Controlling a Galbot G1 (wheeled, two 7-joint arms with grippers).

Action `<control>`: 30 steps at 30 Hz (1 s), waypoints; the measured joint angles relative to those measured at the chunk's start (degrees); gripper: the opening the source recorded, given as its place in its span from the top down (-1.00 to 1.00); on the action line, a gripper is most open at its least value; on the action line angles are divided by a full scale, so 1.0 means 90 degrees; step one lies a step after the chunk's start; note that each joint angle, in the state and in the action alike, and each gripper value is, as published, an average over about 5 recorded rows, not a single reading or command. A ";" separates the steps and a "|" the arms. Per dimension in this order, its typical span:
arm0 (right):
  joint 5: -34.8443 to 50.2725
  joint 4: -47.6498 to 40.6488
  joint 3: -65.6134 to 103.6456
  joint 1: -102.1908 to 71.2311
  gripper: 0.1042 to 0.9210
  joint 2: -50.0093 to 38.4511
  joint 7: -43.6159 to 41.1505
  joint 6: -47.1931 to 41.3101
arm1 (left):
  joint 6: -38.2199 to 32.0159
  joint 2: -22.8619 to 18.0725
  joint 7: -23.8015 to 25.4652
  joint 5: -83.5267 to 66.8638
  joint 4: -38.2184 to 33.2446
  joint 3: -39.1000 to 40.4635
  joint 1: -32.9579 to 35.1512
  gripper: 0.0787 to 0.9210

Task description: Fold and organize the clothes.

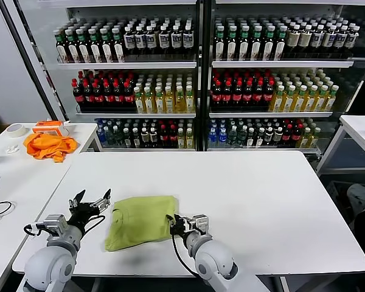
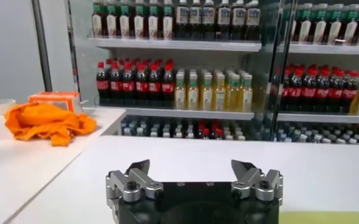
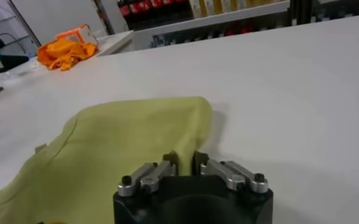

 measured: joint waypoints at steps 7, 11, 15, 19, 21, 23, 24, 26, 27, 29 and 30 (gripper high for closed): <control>-0.0367 0.0254 0.0205 -0.0046 0.96 -0.0085 0.0029 0.0138 | -0.0036 -0.0052 -0.0025 -0.0107 -0.0001 0.0041 -0.0054 -0.77; -0.0557 0.0508 0.0387 -0.0113 0.96 -0.0191 0.0079 0.0139 | -0.0069 -0.0086 -0.0023 -0.0162 0.0004 0.0072 -0.0069 -0.77; -0.0757 0.0788 0.0636 -0.0287 0.96 -0.0366 0.0097 0.0116 | -0.0107 -0.0085 -0.0008 -0.0183 0.0036 0.0092 -0.0060 -0.77; -0.0960 0.1046 0.0930 -0.0563 0.96 -0.0583 0.0063 0.0118 | -0.0180 -0.0087 0.0032 -0.0192 0.0071 0.0149 -0.0045 -0.77; -0.1042 0.1151 0.1069 -0.0707 0.96 -0.0675 0.0057 0.0126 | -0.0231 -0.0106 0.0068 -0.0174 0.0085 0.0190 -0.0053 -0.77; -0.1129 0.1249 0.1203 -0.0851 0.96 -0.0740 0.0057 0.0146 | -0.0310 -0.0129 0.0127 -0.0134 0.0110 0.0233 -0.0062 -0.77; -0.1179 0.1295 0.1264 -0.0917 0.96 -0.0762 0.0055 0.0160 | -0.0366 -0.0140 0.0168 -0.0098 0.0130 0.0256 -0.0063 -0.77; -0.1309 0.1375 0.1383 -0.1049 0.96 -0.0805 0.0028 0.0199 | -0.0523 -0.0162 0.0276 0.0015 0.0181 0.0305 -0.0056 -0.77; -0.1381 0.1401 0.1439 -0.1105 0.96 -0.0827 0.0005 0.0218 | -0.0613 -0.0173 0.0335 0.0084 0.0210 0.0330 -0.0053 -0.77; -0.1538 0.1429 0.1548 -0.1198 0.96 -0.0872 -0.0056 0.0264 | -0.0792 -0.0194 0.0443 0.0230 0.0265 0.0377 -0.0057 -0.77; -0.1614 0.1432 0.1601 -0.1236 0.96 -0.0891 -0.0089 0.0290 | -0.0871 -0.0203 0.0491 0.0296 0.0289 0.0397 -0.0062 -0.77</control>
